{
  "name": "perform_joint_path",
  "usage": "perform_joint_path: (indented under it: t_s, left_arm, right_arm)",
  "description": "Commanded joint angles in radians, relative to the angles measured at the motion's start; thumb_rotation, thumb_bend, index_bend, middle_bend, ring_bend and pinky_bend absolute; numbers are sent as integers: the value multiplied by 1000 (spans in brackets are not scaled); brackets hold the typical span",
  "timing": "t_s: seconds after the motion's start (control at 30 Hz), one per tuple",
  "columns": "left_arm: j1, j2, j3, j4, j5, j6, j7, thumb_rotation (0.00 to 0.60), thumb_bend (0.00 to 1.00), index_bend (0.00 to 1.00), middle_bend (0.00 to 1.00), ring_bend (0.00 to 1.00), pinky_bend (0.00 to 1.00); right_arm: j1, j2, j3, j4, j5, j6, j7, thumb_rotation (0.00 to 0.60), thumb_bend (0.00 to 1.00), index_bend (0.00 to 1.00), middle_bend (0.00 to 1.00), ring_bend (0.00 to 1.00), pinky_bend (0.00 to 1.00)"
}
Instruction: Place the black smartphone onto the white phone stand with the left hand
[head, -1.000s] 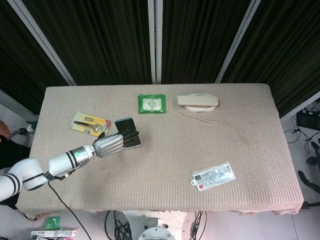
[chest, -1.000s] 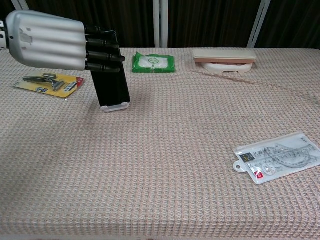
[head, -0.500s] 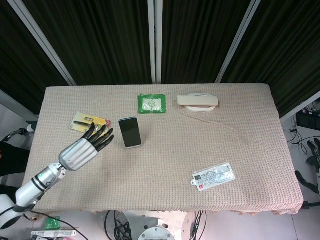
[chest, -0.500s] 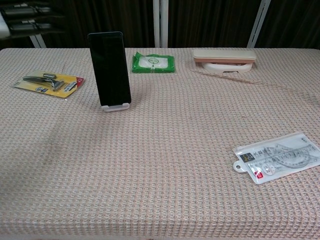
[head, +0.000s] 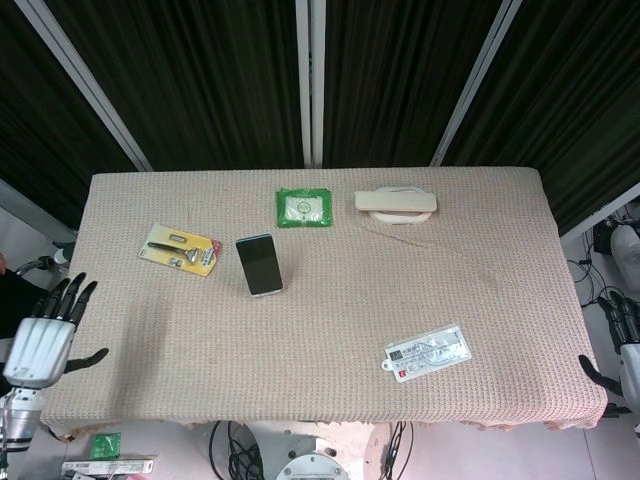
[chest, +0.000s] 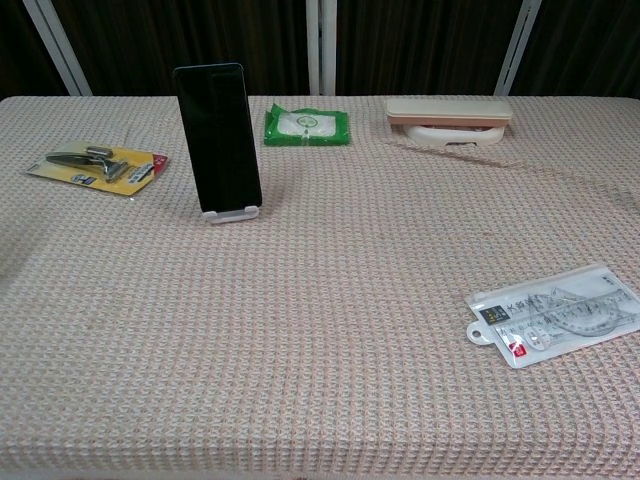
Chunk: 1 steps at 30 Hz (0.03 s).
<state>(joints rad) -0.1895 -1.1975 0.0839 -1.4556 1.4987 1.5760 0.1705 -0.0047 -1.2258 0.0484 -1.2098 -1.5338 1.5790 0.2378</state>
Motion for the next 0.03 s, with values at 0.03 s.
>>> perform_joint_path:
  t_s: [0.03]
  left_arm:
    - [56,-51,12,93,-2,40,-60,468,32,0,14,50,209]
  right_arm:
    - [3,0,-2,0,-5,-4,1,600,155,0,0,0,0]
